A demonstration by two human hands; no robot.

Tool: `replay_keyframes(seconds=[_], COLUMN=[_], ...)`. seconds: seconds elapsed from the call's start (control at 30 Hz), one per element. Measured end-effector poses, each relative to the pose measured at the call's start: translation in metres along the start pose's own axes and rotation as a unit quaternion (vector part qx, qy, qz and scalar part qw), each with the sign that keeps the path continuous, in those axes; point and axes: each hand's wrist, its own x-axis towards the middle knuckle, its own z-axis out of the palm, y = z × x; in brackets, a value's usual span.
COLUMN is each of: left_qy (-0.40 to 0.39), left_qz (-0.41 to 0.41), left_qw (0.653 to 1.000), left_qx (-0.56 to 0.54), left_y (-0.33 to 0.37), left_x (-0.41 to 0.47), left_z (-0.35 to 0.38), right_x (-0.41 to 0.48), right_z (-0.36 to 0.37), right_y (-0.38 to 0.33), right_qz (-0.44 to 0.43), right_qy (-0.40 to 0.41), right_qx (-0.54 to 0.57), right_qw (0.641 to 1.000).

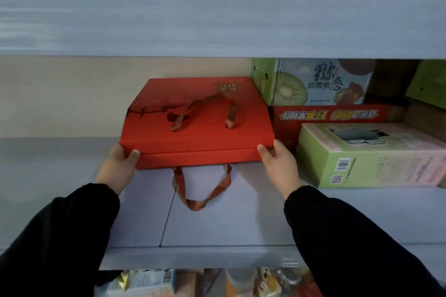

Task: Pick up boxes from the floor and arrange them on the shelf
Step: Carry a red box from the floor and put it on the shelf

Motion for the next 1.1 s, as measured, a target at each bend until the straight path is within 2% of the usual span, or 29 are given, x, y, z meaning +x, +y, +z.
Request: replay_keyframes(seconds=[0.2, 0.47, 0.57, 0.63, 0.7, 0.77, 0.8, 0.87, 0.97, 1.1], left_qy=[0.026, 0.047, 0.033, 0.053, 0.107, 0.125, 0.099, 0.015, -0.087, -0.173], left_qz=[-0.016, -0.013, -0.033, -0.038, 0.013, 0.141, 0.190, 0.237, 0.322, 0.402], left_qw=[0.997, 0.995, 0.993, 0.990, 0.986, 0.967, 0.957, 0.943, 0.905, 0.852], left_qx=[0.064, 0.082, 0.110, 0.122, 0.124, 0.170, 0.197, 0.233, 0.266, 0.288], left_y=[-0.003, -0.008, -0.007, -0.004, 0.003, 0.015, 0.024, 0.050, 0.086, 0.122], left_x=[0.011, 0.013, 0.006, -0.007, -0.031, -0.063, -0.078, -0.105, -0.130, -0.158], left_z=[0.010, 0.013, 0.011, 0.004, -0.006, -0.010, -0.009, 0.003, 0.036, 0.094], right_x=[0.009, 0.008, 0.007, 0.005, 0.000, -0.012, -0.022, -0.046, -0.085, -0.133], right_z=[0.007, 0.010, 0.008, 0.005, -0.004, -0.018, -0.026, -0.044, -0.077, -0.138], right_y=[0.003, 0.001, 0.003, 0.004, 0.002, -0.003, -0.008, -0.015, -0.015, 0.006], right_qz=[-0.010, -0.025, -0.022, -0.006, 0.019, 0.017, -0.005, -0.058, -0.089, -0.083], right_qy=[0.006, 0.021, 0.024, 0.019, -0.002, -0.029, -0.043, -0.068, -0.098, -0.057], right_qx=[-0.033, -0.056, -0.076, -0.087, -0.108, -0.148, -0.168, -0.205, -0.281, -0.350], right_qw=[0.999, 0.998, 0.997, 0.996, 0.994, 0.988, 0.985, 0.975, 0.951, 0.931])
